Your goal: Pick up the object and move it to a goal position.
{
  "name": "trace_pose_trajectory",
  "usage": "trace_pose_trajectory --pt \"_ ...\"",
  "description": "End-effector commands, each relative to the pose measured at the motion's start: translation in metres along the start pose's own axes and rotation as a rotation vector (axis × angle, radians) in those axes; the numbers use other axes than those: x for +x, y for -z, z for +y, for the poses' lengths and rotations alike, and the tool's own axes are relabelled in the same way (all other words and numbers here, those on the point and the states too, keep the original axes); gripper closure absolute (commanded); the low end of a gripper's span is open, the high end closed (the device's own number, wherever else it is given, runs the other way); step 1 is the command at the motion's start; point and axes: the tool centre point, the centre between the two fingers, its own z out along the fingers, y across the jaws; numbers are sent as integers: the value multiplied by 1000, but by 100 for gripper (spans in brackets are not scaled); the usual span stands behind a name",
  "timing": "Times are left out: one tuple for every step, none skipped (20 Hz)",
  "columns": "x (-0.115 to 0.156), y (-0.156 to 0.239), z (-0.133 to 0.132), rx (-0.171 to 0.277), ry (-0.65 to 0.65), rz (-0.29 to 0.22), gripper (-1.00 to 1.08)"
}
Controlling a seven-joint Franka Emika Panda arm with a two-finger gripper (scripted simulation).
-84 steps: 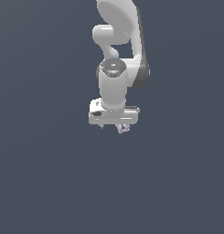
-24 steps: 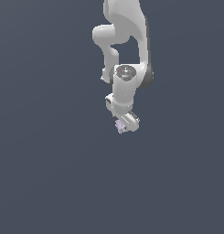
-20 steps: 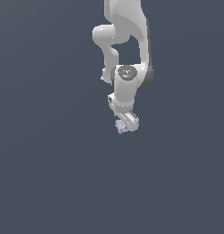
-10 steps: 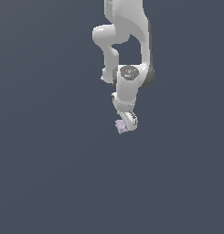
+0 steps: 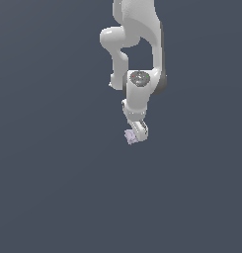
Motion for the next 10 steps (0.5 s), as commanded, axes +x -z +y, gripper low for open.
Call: trace_pose_trajectory --pt "0 -2 0 0 0 0 -92" --pt "0 -4 0 0 0 0 -92" --pt "0 -7 0 0 -1 0 -92" --pt "0 -10 0 0 -1 0 -92" --pt "0 -14 1 0 -2 0 -92" --pt "0 -18 1 0 -2 0 -92" --pt "0 -23 1 0 -3 0 -92" --pt "0 -28 1 0 -3 0 -92" --pt "0 -33 1 0 -4 0 -92" --pt "0 -37 1 0 -4 0 -92"
